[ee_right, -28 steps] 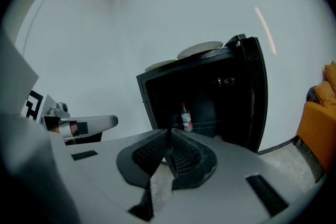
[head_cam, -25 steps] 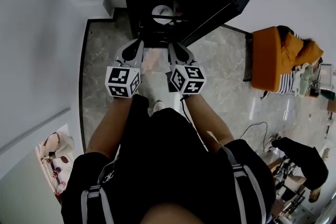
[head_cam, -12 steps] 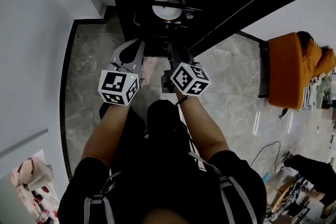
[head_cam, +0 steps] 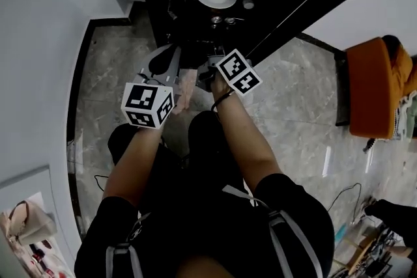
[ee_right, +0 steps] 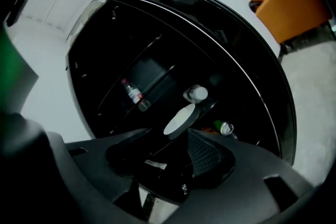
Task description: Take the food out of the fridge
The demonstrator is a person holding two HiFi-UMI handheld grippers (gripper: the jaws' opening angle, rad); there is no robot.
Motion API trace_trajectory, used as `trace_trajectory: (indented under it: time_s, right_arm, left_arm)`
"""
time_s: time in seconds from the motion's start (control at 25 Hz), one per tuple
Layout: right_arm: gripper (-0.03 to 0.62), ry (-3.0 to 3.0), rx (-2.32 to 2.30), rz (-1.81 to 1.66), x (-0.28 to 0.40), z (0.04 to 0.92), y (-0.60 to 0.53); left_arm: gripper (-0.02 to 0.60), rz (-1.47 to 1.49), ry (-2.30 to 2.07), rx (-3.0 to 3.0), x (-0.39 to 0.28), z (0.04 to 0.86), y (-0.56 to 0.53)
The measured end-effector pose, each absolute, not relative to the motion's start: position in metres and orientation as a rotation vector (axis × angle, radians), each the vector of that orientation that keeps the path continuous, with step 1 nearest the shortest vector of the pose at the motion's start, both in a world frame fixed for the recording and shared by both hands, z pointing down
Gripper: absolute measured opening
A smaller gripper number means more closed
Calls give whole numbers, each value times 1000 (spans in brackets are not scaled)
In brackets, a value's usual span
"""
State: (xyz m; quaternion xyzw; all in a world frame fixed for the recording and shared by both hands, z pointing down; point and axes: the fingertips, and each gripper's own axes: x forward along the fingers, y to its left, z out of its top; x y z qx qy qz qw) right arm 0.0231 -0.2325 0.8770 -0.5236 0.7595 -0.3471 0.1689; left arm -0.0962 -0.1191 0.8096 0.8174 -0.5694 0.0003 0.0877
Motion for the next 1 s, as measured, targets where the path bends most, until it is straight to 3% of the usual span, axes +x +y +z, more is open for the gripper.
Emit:
trace_trajectory:
  time_s: [0.08,0.32,1.0]
  right_arm:
    - [241,2026,-1441,-1099,21,890,-247]
    - [304,1651,-1340,-1346,21,918,-310]
    - [316,1388,-1393,-1578,-8,964,-372]
  left_arm:
    - [3,7,-1700,2439,-97,808,-117]
    - [3,-9,-1720,2413,-110,813,-112]
    - [3,-1,-1733,2310,-142,842,-100]
